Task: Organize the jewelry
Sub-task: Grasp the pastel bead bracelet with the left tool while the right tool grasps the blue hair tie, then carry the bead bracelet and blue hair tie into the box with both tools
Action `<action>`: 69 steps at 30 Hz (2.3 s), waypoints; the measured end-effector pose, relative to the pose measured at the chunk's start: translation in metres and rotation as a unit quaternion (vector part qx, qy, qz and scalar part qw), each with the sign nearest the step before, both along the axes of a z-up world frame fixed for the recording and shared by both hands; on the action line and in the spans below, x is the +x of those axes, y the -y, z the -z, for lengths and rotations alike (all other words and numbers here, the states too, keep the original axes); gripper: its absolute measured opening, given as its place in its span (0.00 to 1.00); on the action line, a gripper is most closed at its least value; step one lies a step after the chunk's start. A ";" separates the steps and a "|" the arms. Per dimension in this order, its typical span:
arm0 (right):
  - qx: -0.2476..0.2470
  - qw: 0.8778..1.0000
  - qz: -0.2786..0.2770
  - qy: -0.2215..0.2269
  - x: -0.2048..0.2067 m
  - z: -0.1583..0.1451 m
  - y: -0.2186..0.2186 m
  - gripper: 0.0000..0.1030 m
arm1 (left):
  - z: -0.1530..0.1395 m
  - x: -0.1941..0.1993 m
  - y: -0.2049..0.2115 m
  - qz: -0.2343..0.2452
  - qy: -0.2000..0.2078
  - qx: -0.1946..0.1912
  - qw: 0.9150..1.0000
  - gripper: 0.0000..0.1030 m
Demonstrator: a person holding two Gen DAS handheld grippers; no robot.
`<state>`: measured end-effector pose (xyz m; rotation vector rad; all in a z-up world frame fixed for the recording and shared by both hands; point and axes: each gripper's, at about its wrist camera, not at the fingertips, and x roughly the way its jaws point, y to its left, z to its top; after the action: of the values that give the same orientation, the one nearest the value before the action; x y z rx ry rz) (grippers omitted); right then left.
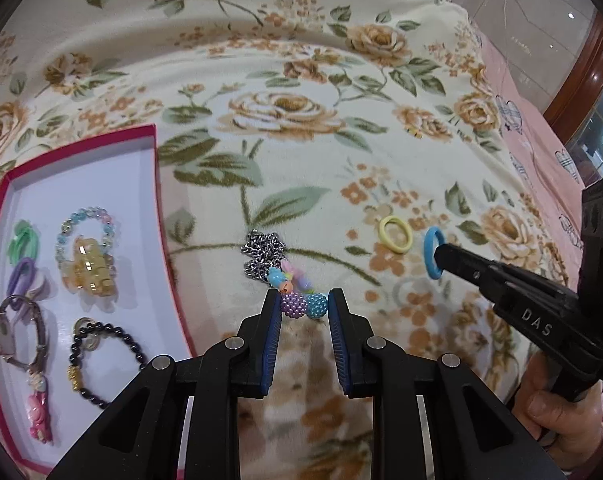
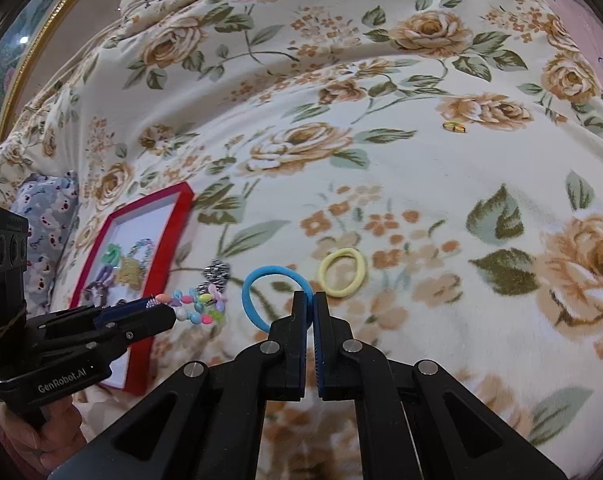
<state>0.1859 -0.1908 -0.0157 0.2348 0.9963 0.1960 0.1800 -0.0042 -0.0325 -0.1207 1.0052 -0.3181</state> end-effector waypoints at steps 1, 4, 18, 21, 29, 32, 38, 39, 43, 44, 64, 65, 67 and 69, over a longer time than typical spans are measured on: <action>0.002 1.000 -0.002 0.002 -0.002 -0.002 -0.001 0.02 | -0.004 -0.004 -0.003 0.000 0.004 -0.003 1.000 0.22; 0.007 1.000 -0.008 0.006 -0.005 -0.007 -0.006 0.02 | -0.014 -0.015 -0.011 -0.001 0.012 -0.010 1.000 0.22; 0.024 0.998 -0.062 0.013 -0.015 -0.017 -0.055 0.02 | -0.042 -0.057 -0.057 -0.037 0.028 -0.027 0.999 0.22; 0.027 0.996 -0.078 0.014 -0.017 -0.019 -0.069 0.02 | -0.045 -0.064 -0.068 -0.046 0.030 -0.029 0.998 0.22; 0.035 0.993 -0.110 0.009 -0.020 -0.016 -0.100 0.02 | -0.047 -0.081 -0.101 -0.083 0.028 -0.035 0.996 0.22; 0.036 0.992 -0.119 0.006 -0.021 -0.015 -0.108 0.02 | -0.045 -0.086 -0.111 -0.096 0.024 -0.036 0.994 0.22; 0.037 0.990 -0.137 0.001 -0.022 -0.012 -0.123 0.02 | -0.043 -0.093 -0.125 -0.112 0.019 -0.037 0.993 0.22; 0.037 0.989 -0.140 0.000 -0.022 -0.011 -0.126 0.02 | -0.042 -0.094 -0.126 -0.115 0.018 -0.038 0.992 0.22; 0.037 0.988 -0.148 -0.002 -0.022 -0.010 -0.134 0.02 | -0.039 -0.096 -0.134 -0.124 0.013 -0.041 0.991 0.22; 0.037 0.988 -0.149 -0.002 -0.022 -0.009 -0.135 0.02 | -0.038 -0.096 -0.137 -0.126 0.013 -0.041 0.991 0.22; 0.028 0.981 -0.192 -0.018 -0.018 0.003 -0.175 0.02 | -0.022 -0.096 -0.163 -0.155 -0.003 -0.044 0.987 0.22; 0.025 0.980 -0.195 -0.021 -0.017 0.005 -0.178 0.02 | -0.021 -0.096 -0.165 -0.157 -0.004 -0.044 0.987 0.22; 0.021 0.979 -0.200 -0.026 -0.015 0.009 -0.184 0.02 | -0.019 -0.096 -0.168 -0.160 -0.006 -0.044 0.986 0.22; 0.013 0.978 -0.206 -0.032 -0.012 0.014 -0.190 0.02 | -0.017 -0.095 -0.170 -0.163 -0.009 -0.045 0.985 0.22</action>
<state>0.1734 -0.0009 -0.0293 0.0552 1.1001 0.5836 0.0850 0.1661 -0.0157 -0.3668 0.9712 -0.0617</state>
